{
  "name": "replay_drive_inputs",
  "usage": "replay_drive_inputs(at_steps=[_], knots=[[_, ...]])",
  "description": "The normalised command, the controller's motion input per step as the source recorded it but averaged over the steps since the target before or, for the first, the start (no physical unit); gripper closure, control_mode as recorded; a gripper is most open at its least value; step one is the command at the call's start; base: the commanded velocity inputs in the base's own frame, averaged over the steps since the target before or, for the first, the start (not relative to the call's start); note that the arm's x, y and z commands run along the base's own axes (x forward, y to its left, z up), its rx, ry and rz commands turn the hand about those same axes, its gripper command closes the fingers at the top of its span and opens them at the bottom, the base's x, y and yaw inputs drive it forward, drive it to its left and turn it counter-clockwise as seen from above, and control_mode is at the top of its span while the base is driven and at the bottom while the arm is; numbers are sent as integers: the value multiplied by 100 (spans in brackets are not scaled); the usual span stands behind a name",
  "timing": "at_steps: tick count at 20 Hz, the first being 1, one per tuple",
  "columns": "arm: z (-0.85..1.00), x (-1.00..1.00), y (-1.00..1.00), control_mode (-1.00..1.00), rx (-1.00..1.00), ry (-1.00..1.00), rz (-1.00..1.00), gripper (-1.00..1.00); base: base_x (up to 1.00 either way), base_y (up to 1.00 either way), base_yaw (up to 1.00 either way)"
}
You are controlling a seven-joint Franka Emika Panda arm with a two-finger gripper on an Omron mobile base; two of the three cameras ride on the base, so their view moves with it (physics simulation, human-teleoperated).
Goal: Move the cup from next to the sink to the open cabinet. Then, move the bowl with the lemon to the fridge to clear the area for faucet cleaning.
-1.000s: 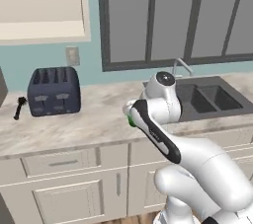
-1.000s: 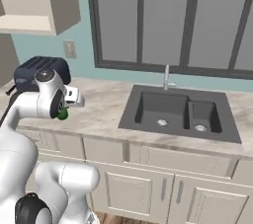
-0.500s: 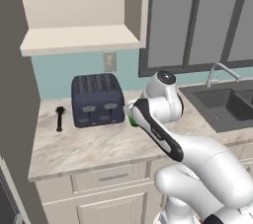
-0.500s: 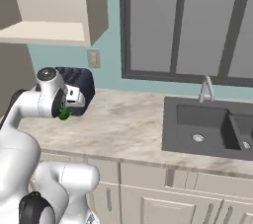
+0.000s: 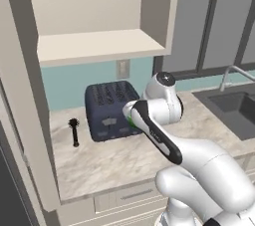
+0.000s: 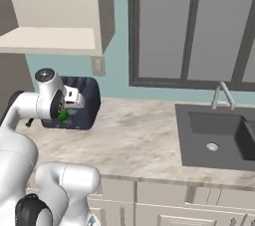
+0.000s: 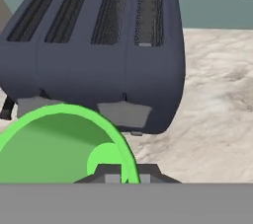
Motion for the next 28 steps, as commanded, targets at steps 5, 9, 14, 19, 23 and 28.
replay_drive_inputs(at_steps=[5,9,14,19,23,28], knots=[[0,0,0,100,0,0,0,100,31,26,-18],[0,0,0,100,0,0,0,100,18,67,-21],[0,0,0,100,0,0,0,100,0,85,-14],[0,0,0,100,0,0,0,100,3,74,0],[0,0,0,100,0,0,0,100,-11,94,5],[0,0,0,100,0,0,0,100,-56,33,5]])
